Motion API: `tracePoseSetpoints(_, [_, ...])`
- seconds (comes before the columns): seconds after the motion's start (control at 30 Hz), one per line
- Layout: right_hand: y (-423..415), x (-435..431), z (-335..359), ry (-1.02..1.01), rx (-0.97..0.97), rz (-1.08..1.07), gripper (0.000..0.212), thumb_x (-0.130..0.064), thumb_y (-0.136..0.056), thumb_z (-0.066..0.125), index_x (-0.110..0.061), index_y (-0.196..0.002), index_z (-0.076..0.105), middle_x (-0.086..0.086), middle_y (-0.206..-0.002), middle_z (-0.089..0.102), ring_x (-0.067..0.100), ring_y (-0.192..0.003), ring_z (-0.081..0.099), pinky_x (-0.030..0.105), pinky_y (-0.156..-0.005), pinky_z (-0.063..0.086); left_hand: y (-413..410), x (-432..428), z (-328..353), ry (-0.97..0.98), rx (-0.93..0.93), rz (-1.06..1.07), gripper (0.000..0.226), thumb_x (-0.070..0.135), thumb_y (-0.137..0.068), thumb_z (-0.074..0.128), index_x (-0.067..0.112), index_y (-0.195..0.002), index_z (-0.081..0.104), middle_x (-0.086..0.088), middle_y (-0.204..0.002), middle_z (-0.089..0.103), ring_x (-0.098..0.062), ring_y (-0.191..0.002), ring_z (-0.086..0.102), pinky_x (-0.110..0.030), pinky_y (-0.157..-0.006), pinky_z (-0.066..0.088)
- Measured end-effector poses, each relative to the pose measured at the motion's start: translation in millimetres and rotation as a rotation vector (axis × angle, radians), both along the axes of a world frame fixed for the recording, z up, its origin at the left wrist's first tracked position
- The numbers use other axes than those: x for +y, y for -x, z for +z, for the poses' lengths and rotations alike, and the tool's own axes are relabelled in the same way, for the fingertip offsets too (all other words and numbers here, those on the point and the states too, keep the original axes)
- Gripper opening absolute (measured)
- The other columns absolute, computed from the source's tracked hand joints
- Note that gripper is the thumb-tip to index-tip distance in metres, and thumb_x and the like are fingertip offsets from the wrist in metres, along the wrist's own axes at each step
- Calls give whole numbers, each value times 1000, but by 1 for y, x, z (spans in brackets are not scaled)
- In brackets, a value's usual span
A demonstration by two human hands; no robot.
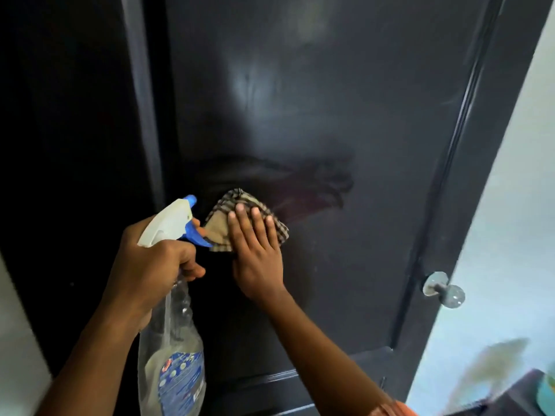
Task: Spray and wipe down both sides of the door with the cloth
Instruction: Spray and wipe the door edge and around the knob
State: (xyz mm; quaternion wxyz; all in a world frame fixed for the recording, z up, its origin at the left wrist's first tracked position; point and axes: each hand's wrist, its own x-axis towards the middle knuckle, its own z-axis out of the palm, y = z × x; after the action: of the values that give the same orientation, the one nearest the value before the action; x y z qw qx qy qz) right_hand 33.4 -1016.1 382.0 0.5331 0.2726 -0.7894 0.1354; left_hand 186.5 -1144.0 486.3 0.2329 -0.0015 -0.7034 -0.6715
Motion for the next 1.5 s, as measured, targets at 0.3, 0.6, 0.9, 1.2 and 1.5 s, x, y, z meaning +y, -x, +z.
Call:
tracePoseSetpoints(0.3, [42, 179, -41, 865, -258, -168, 67, -37, -100, 33, 0, -152, 14, 19, -160, 10, 38, -148, 9, 41, -121, 3, 10, 63, -29, -6, -97, -24, 42, -19, -66, 48, 12, -87, 69, -3, -93, 73, -24, -52, 59, -30, -52, 55])
tracePoseSetpoints(0.6, [27, 136, -87, 296, -181, -23, 75, -27, -85, 51, -13, -153, 20, 9, -158, 19, 26, -150, -2, 45, -121, 0, 22, 121, -58, -56, -164, -17, 40, -17, -65, 52, 12, -87, 70, -6, -92, 72, -21, -50, 61, -26, -49, 53])
tracePoseSetpoints(0.9, [23, 195, -116, 751, -339, 10, 76, 0, -75, 43, -11, -149, 32, 6, -158, 21, 21, -150, 7, 47, -121, 12, 22, 167, -96, -8, -231, -37, 49, 4, -50, 54, 19, -94, 70, 0, -97, 72, -24, -54, 65, -35, -57, 57])
tracePoseSetpoints(1.2, [-27, 215, -127, 1380, -703, 264, 40, -20, -101, 48, -34, -137, 38, -19, -131, 52, -14, -118, 47, 3, -95, 37, 41, 203, -133, 33, -325, -233, 54, 4, -49, 53, 17, -98, 71, 1, -96, 72, -22, -57, 64, -23, -52, 55])
tracePoseSetpoints(1.5, [-89, 281, -174, 1586, -819, 55, 45, -29, -99, 52, -21, -142, 42, -1, -134, 57, 14, -124, 54, 42, -109, 42, 67, 282, -159, 74, -354, -497, 39, -11, -61, 60, 18, -87, 70, 6, -83, 68, -6, -63, 58, -15, -47, 46])
